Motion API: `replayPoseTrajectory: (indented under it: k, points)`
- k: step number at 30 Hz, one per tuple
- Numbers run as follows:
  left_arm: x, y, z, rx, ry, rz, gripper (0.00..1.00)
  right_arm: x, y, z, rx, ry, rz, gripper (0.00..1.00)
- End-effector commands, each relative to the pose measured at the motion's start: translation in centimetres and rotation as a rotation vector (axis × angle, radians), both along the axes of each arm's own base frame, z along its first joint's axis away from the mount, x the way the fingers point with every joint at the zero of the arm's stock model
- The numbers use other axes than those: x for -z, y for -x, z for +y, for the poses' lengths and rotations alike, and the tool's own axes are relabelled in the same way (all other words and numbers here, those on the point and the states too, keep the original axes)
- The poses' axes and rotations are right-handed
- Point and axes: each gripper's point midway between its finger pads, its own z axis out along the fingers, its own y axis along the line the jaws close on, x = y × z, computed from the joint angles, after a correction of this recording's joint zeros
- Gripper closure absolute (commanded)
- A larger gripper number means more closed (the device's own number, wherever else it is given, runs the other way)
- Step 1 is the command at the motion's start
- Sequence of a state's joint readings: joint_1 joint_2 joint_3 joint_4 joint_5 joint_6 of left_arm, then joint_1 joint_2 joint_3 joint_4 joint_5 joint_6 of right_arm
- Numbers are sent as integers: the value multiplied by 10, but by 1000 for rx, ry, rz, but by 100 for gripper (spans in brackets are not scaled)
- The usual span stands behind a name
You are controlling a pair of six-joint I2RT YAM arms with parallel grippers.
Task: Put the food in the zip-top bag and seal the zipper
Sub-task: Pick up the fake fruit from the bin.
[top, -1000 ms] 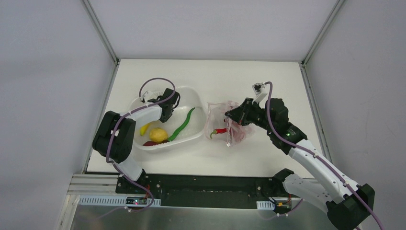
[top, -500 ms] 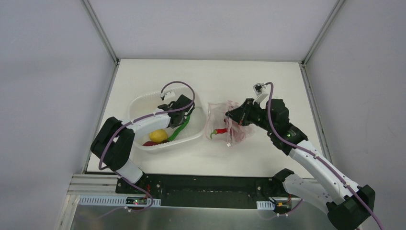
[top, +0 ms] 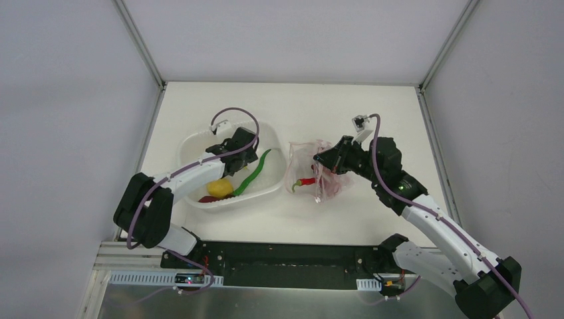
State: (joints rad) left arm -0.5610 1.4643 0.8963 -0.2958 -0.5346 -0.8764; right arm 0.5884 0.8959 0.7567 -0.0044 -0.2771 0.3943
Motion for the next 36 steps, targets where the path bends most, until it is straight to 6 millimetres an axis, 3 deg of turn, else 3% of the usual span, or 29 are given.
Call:
replayPoseTrajectory:
  k: [1,6,9,13,17,21,22,36]
  points:
    - [8,-24,18,-106,36,-13,20,-18,-6,4,4,-38,-40,99]
    - [34,-40,18,-143,90,26,22,-18,-7,4,2,-35,-43,99]
    - [48,-38,13,-142,99,80,28,-18,-7,4,1,-31,-43,99]
    - [61,-27,13,-151,129,93,46,-19,-6,3,5,-34,-48,99]
    - [62,-14,14,-132,144,91,72,-18,-5,3,3,-37,-40,99]
    - [51,-5,11,-91,151,67,98,-20,-3,4,-2,-48,-38,99]
    - [46,-4,10,-80,151,55,100,-21,-3,3,-1,-51,-40,99]
    - [-36,11,-1,86,120,-93,100,-25,0,1,10,-73,-44,99]
